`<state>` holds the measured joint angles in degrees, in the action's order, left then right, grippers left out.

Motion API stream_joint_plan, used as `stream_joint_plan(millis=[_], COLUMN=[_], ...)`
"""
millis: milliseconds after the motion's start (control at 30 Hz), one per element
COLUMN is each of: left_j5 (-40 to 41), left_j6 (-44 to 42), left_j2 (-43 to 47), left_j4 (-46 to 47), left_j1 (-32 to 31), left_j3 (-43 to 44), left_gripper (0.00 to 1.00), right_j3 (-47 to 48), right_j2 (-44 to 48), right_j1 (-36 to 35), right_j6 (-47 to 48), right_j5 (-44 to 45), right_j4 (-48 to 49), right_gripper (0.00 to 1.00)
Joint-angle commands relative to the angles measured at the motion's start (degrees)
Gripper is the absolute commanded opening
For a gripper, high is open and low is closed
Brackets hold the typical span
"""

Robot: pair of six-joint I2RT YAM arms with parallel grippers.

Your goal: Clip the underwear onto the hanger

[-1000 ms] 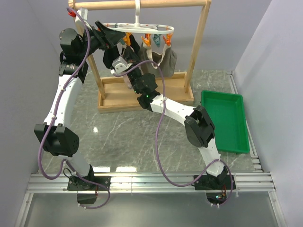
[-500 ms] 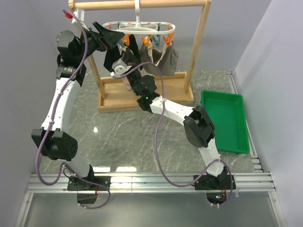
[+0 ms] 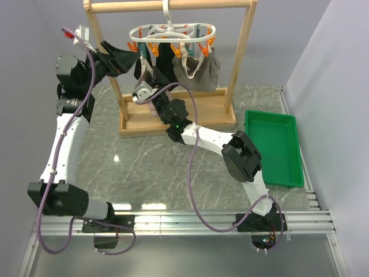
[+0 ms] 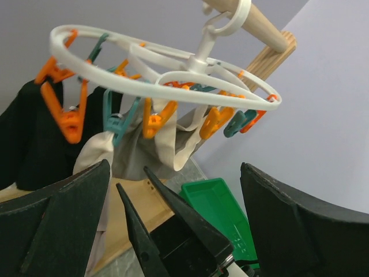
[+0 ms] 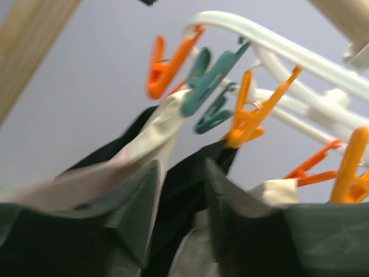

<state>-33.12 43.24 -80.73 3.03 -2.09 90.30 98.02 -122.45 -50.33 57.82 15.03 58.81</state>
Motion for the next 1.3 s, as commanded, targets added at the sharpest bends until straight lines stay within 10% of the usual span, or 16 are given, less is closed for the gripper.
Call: stream_joint_plan(millis=[0,333,700,1033,1267], left_j5=[-0.01,-1.15,1.12,20.72,29.68], left_j6=[0.88,-2.72,-14.76,-24.52,-22.42], left_j2=[4.08,10.67,14.37,4.18,-2.76], left_j4=[-0.48,-2.67,-3.47,-0.83,-2.31], left_j1=[1.47,3.58,2.00,-11.62,-16.45], left_j3=[-3.18,-14.71,-27.72,-24.65,-22.02], left_gripper=[0.99,0.99,0.87,0.66,0.75], right_j3=[-3.78,-19.15,-26.64,-30.25,-30.78], right_j2=[5.38,19.32,38.51,41.15,40.28], right_j1=[-2.05,-4.43,6.89,17.89,20.53], right_j6=[-1.57,-11.55,-52.51,-62.48,-67.48], right_j5=[-0.17,3.08,-14.80,-27.33,-31.36], right_j4=[3.33,-3.32,-53.25,-58.37,-57.75], right_gripper=[0.50,0.67,0.76,0.77,0.76])
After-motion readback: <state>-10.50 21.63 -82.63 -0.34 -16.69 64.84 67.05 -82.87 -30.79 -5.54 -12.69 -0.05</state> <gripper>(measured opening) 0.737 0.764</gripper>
